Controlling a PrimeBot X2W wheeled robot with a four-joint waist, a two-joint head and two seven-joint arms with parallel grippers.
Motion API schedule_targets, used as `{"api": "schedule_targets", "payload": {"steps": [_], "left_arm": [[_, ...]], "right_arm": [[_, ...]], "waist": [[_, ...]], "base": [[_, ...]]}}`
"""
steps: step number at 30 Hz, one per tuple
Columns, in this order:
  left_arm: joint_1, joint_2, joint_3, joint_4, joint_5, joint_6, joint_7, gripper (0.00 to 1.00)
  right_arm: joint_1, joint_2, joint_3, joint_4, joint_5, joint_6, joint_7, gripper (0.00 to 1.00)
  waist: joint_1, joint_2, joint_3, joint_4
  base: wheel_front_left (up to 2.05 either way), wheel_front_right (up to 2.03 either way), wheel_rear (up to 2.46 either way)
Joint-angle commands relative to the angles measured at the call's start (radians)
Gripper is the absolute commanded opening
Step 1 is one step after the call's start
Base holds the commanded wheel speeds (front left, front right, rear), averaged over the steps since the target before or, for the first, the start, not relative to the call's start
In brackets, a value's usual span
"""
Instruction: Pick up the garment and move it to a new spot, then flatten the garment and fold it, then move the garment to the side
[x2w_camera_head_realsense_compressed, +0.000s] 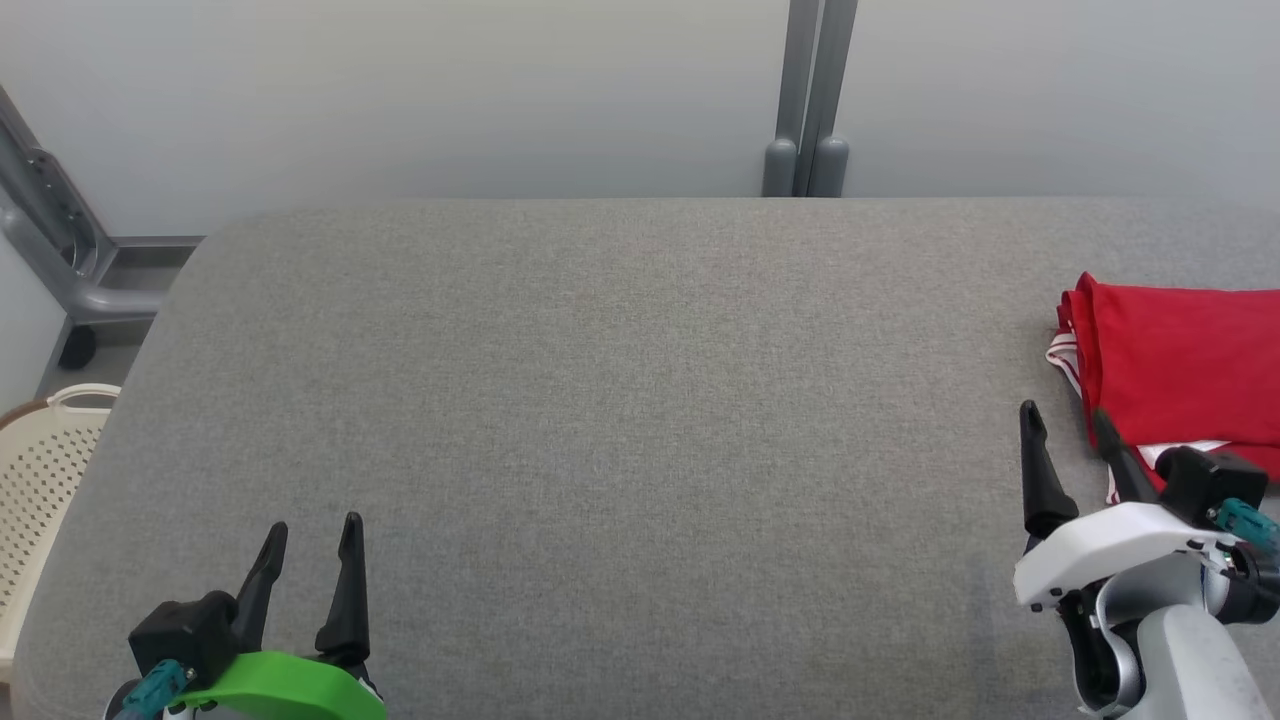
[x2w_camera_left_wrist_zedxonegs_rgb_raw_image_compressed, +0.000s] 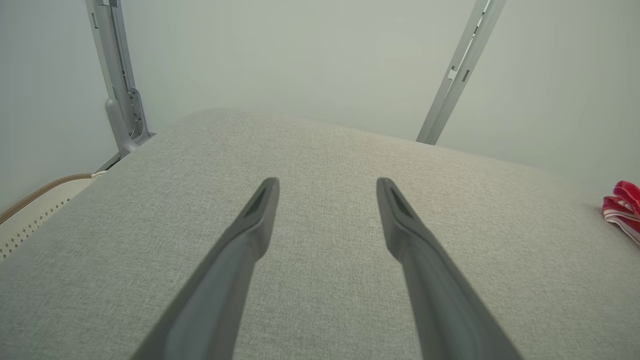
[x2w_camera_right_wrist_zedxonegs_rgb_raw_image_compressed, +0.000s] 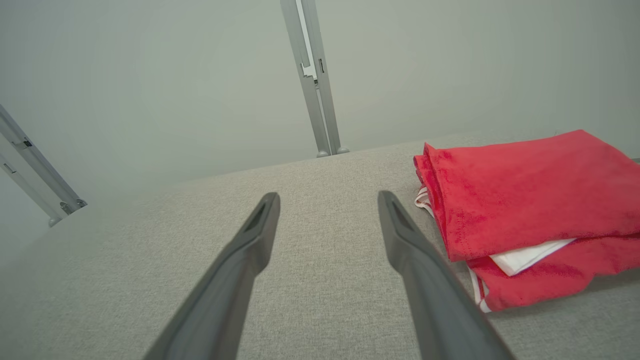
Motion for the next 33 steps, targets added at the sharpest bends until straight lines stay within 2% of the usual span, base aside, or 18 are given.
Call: {"api": "schedule_targets", "payload": {"steps": [1,3,8,17,24,33], "left_arm": [[0.018,0.006,-0.004,0.003,0.002,-0.008,0.002,1.0],[0.027,0.013,-0.007,0.005,0.009,-0.008,0.0,1.0],[0.046,0.005,0.001,0.009,0.005,0.024,0.001,1.0],[0.074,0.01,0.002,0.006,0.027,0.047,-0.005,1.0],[0.091,0.022,-0.006,0.019,0.045,0.057,-0.007,1.0],[0.096,0.028,-0.018,0.022,0.064,0.054,-0.011,1.0]], "right_arm": [[0.03,-0.002,0.018,-0.006,0.014,-0.002,-0.003,1.0],[0.051,-0.002,0.039,-0.007,0.023,-0.002,0.003,1.0],[0.089,-0.002,0.088,-0.005,0.03,-0.002,0.012,1.0],[0.13,-0.002,0.123,0.01,0.036,-0.002,0.014,1.0],[0.15,-0.002,0.133,0.02,0.049,-0.002,0.0,1.0],[0.176,-0.002,0.091,0.033,0.044,-0.002,-0.029,1.0]], "waist": [[0.0001,0.0,-0.021,0.012],[0.0001,0.0,-0.03,0.015],[0.0001,0.0,-0.048,0.032],[0.0001,0.0,-0.072,0.065],[0.0001,0.0,-0.078,0.071],[0.0001,0.0,-0.077,0.059]], "base": [[0.0,0.0,0.0],[0.0,0.0,0.0],[0.0,0.0,0.0],[0.0,0.0,0.0],[0.0,0.0,0.0],[0.0,0.0,0.0]]}}
